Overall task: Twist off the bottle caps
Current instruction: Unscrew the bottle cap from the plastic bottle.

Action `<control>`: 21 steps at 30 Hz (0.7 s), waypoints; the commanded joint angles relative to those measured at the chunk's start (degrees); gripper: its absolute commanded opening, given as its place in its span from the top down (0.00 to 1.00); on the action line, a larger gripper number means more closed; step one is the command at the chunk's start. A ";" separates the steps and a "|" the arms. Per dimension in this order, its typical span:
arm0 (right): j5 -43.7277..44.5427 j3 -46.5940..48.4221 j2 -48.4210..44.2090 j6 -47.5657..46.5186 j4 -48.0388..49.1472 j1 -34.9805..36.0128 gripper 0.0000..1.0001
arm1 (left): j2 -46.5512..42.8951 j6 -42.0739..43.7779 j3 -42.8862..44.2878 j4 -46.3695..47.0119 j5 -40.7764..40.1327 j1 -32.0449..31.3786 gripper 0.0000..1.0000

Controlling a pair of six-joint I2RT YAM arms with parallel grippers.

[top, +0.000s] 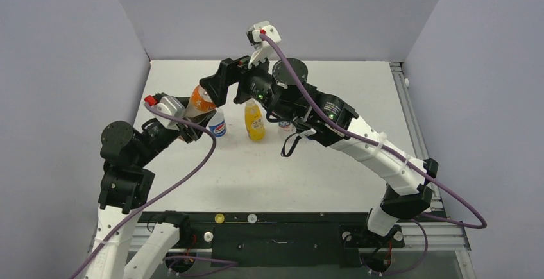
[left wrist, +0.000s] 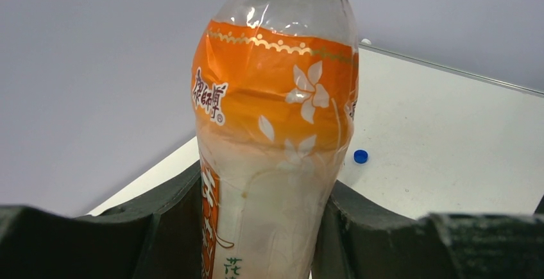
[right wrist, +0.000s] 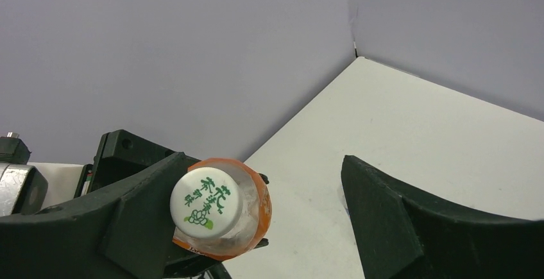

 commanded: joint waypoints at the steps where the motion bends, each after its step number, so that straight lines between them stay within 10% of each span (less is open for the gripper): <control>1: -1.56 -2.38 -3.55 4.07 5.45 -0.45 0.19 | -1.78 -1.24 2.18 1.12 -2.06 0.09 1.00; 21: -8.21 -6.60 -5.42 4.00 15.76 0.91 0.47 | 0.25 -8.70 0.23 1.42 -4.23 -0.12 1.00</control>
